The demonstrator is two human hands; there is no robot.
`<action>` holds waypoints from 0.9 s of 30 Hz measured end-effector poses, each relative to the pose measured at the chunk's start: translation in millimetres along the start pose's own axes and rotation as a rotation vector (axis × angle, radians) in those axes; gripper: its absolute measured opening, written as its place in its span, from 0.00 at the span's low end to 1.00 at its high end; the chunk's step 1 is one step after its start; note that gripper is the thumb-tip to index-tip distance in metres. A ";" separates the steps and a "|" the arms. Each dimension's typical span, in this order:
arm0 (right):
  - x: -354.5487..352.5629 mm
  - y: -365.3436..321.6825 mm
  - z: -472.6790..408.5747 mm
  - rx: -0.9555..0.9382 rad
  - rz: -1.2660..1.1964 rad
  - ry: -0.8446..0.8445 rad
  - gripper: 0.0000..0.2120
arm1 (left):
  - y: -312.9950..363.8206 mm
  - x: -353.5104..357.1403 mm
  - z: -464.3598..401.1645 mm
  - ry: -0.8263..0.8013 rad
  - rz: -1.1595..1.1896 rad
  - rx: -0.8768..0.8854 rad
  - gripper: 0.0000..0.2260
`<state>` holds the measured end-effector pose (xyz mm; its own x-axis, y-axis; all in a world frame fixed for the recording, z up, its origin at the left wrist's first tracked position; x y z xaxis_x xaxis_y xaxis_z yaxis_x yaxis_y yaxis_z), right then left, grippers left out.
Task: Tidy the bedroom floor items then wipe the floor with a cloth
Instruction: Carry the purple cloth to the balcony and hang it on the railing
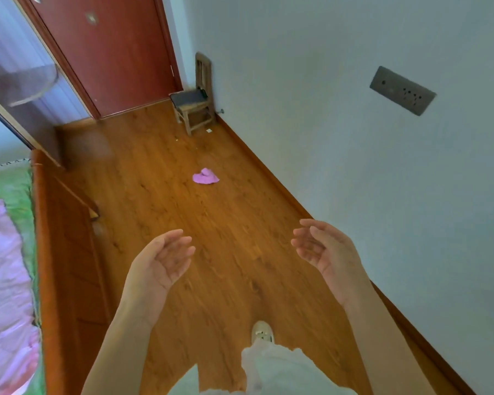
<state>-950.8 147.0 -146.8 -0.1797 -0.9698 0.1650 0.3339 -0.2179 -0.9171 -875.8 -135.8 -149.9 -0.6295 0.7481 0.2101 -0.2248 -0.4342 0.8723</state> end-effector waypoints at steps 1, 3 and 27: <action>6.7 -9.5 -18.0 -0.006 0.008 -0.015 0.09 | 6.3 11.2 -13.2 0.011 0.007 0.002 0.13; 20.0 -25.4 -52.4 -0.009 0.025 -0.041 0.09 | 18.2 33.6 -37.4 0.028 0.025 0.006 0.13; 276.6 -96.4 -353.6 -0.025 0.052 -0.192 0.09 | 170.7 124.6 -363.4 0.078 0.076 0.058 0.13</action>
<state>-1359.9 -61.5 -141.0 0.0183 -0.9834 0.1808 0.3142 -0.1660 -0.9347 -1262.8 -299.1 -135.3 -0.6993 0.6720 0.2438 -0.1324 -0.4569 0.8796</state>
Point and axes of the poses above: each hand's wrist, its own z-axis away from the middle knuckle, its own x-axis out of the palm, y = z × x, the point moved 9 cm from there along -z, towards the middle knuckle, and after that the axes turned 10 degrees about y, right-handed, at the moved point
